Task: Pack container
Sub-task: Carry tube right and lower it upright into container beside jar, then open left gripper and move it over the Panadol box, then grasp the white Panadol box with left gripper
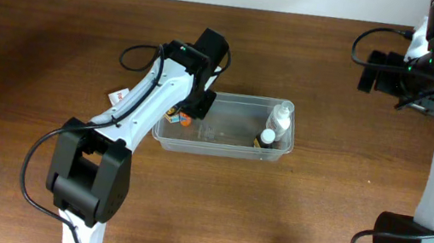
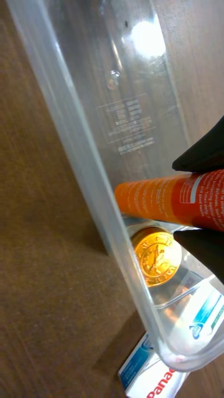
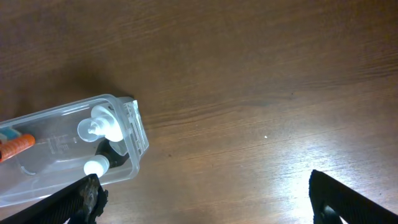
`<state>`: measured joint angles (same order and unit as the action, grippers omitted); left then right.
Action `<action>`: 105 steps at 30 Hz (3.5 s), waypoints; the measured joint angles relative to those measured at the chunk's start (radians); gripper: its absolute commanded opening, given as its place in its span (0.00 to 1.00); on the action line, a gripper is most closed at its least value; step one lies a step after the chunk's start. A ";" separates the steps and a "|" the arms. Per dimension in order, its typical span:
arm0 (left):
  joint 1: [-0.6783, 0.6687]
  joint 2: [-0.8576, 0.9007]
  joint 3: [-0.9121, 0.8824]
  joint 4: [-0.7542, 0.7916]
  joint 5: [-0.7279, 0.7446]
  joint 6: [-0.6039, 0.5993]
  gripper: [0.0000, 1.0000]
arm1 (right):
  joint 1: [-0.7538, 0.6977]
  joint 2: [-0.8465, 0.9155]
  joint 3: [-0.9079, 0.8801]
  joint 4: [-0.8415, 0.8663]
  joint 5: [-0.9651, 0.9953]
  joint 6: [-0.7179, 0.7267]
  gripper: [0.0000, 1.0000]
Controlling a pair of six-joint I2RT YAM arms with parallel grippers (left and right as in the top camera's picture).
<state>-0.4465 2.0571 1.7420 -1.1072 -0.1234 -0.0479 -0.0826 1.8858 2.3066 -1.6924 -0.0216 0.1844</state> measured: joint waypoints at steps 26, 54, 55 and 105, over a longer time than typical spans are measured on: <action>0.001 0.000 -0.002 0.043 -0.001 0.000 0.29 | 0.000 0.000 0.000 0.000 0.000 0.000 0.98; 0.001 0.000 0.011 0.050 -0.002 0.003 0.87 | 0.000 0.000 0.000 0.000 0.000 0.000 0.98; 0.001 0.000 0.019 0.044 -0.002 0.002 0.87 | 0.000 0.000 0.000 0.000 0.000 0.000 0.98; 0.461 -0.095 -0.222 0.067 0.224 -0.381 0.99 | 0.000 0.000 0.000 0.000 0.000 0.000 0.98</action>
<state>0.0143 1.9617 1.5200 -1.0401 0.1009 -0.4286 -0.0826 1.8858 2.3066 -1.6924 -0.0212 0.1848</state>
